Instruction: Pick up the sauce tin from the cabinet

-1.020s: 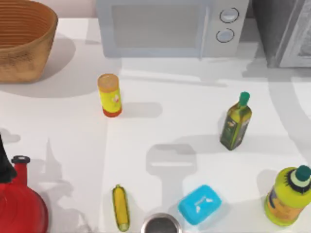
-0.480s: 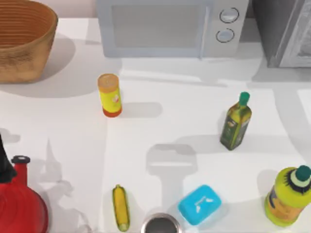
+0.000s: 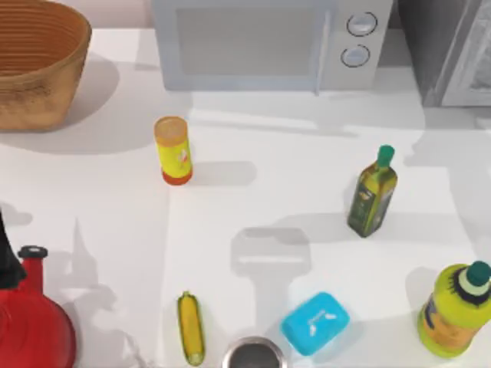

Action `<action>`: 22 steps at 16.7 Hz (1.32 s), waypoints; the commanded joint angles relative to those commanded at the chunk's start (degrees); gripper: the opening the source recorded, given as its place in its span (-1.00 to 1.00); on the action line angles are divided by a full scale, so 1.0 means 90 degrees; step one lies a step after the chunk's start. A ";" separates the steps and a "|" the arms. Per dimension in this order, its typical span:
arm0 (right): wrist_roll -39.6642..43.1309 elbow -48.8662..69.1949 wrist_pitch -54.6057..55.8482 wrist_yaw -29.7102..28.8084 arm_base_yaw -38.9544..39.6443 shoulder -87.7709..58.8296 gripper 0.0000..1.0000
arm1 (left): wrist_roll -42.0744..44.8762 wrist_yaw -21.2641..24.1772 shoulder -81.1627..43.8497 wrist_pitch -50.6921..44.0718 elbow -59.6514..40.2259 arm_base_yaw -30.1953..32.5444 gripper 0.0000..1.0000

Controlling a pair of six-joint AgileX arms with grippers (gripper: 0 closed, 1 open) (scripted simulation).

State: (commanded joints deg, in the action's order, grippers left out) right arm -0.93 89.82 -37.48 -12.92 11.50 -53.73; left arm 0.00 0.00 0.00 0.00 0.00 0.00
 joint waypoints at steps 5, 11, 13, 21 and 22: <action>0.0032 -0.3456 0.1374 0.0431 -0.0422 0.1942 -1.00 | 0.0000 0.0000 0.0000 0.0000 0.0000 0.0000 1.00; 0.0068 -0.7510 0.3027 0.0996 -0.0916 0.4298 -1.00 | 0.0000 0.0000 0.0000 0.0000 0.0000 0.0000 1.00; 0.0080 -0.8524 0.3463 0.1159 -0.1049 0.4932 -1.00 | 0.0000 0.0000 0.0000 0.0000 0.0000 0.0000 1.00; 0.0103 -0.9980 0.4164 0.1436 -0.1278 0.5970 -1.00 | 0.0000 0.0000 0.0000 0.0000 0.0000 0.0000 1.00; 0.0103 -0.9980 0.4164 0.1436 -0.1278 0.5970 -1.00 | 0.0000 0.0000 0.0000 0.0000 0.0000 0.0000 1.00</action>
State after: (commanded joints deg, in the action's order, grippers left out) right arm 0.00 0.00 0.00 0.00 0.00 0.00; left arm 0.00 0.00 0.00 0.00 0.00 0.00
